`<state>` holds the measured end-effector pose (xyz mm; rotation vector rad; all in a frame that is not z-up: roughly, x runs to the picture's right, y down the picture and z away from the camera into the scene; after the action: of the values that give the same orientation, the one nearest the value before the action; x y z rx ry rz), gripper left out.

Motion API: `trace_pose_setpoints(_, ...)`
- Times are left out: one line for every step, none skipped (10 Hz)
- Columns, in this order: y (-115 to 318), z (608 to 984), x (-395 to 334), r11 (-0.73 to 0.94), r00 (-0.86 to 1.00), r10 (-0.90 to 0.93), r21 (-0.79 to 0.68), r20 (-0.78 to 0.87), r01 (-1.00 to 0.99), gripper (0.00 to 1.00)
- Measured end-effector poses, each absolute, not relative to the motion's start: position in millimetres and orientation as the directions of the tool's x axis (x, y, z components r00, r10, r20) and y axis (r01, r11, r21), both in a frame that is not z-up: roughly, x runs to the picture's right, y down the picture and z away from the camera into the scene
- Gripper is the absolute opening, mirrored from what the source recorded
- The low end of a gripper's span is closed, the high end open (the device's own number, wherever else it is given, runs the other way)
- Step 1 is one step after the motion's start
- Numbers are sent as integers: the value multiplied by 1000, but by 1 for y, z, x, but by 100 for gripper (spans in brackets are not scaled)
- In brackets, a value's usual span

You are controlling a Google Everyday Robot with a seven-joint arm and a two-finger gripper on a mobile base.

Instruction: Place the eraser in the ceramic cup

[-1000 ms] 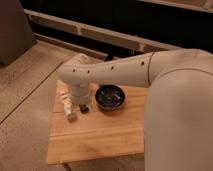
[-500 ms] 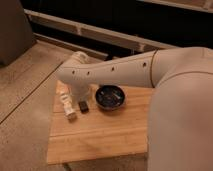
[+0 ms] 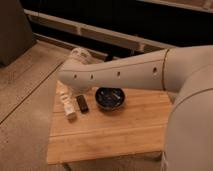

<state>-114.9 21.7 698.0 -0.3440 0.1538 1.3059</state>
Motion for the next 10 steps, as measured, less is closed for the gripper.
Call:
trace_pose_setpoints(22,699,-115,218,259,917,-163,-304,-962,65)
trace_pose_setpoints(19,702,-116,213,257,917,-171,-304,-962,65)
trace_pose_setpoints(14,709,-115,212,260,916,-180,-305,-960,65)
trace_pose_setpoints(5,725,-113,212,265,913,-193,-309,-958,65)
trace_pose_setpoints(-4,751,-108,216,274,906,-206,-323,-954,65)
trace_pose_setpoints(-9,768,-107,217,283,900,-221,-333,-951,65)
trace_pose_setpoints(-13,786,-107,219,294,891,-238,-345,-946,65)
trace_pose_setpoints(-17,802,-106,219,302,884,-254,-357,-942,65)
trace_pose_setpoints(-18,818,-107,215,308,875,-271,-373,-938,65)
trace_pose_setpoints(-17,829,-110,209,312,868,-286,-387,-935,65)
